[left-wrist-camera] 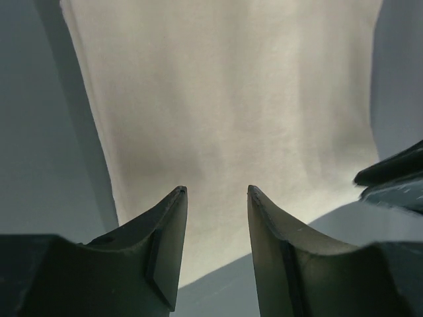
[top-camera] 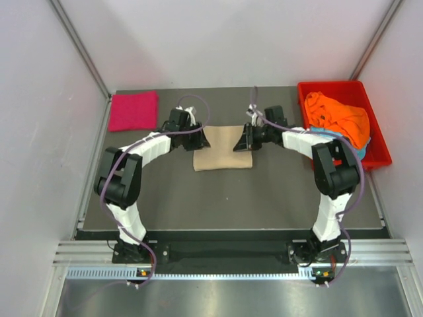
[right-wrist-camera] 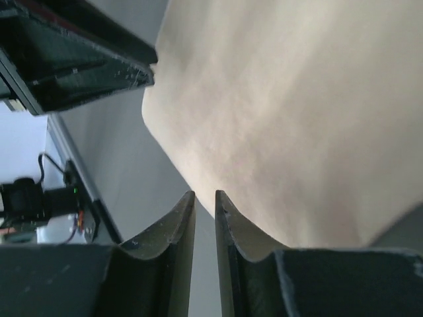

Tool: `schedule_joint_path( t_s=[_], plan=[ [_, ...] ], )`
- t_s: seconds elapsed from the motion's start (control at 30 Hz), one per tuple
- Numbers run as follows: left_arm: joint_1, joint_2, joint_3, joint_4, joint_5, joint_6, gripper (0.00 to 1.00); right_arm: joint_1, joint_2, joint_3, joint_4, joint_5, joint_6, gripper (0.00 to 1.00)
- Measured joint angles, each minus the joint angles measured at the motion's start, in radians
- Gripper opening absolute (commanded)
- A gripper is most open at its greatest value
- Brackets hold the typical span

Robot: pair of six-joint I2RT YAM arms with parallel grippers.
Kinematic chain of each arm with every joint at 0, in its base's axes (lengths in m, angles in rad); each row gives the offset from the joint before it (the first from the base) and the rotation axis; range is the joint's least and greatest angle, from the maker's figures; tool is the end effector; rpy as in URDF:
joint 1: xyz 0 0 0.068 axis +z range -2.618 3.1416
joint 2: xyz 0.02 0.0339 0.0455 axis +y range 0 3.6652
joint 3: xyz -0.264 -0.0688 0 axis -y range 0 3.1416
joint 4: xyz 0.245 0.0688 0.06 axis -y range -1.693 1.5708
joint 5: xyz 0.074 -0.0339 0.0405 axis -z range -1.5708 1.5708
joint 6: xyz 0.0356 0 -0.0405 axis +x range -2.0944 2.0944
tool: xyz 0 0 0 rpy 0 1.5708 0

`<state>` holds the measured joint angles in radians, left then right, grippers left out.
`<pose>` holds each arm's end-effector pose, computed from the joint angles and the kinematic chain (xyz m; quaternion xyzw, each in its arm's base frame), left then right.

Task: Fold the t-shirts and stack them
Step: Fold the tshirt

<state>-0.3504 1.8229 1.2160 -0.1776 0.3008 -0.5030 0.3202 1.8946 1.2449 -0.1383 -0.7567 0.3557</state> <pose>0.3700 -0.1464 0.2024 -0.0124 0.9150 -0.2828 0.2875 0.3775 0.1509 0.1925 -0.1256 0.8614 0.4397 0.2212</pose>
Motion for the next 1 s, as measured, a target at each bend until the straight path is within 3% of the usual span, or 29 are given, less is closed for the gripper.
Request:
schedule_joint_path(
  t_s=[0.23, 0.57, 0.73, 1.0],
  plan=[
    [-0.019, 0.085, -0.038, 0.032, -0.056, -0.016, 0.46, -0.025, 0.140, -0.091, 0.073, -0.077, 0.003, 0.18],
    [-0.025, 0.082, 0.046, -0.064, -0.114, -0.006, 0.46, -0.040, 0.080, -0.106, 0.048, -0.078, -0.019, 0.18],
    [-0.049, -0.011, 0.058, -0.103, -0.113, -0.015, 0.41, 0.008, 0.023, -0.088, 0.024, -0.075, 0.006, 0.17],
    [-0.096, -0.107, -0.126, -0.048, -0.104, -0.079, 0.38, 0.109, 0.065, -0.046, 0.055, -0.084, 0.031, 0.17]
  ],
)
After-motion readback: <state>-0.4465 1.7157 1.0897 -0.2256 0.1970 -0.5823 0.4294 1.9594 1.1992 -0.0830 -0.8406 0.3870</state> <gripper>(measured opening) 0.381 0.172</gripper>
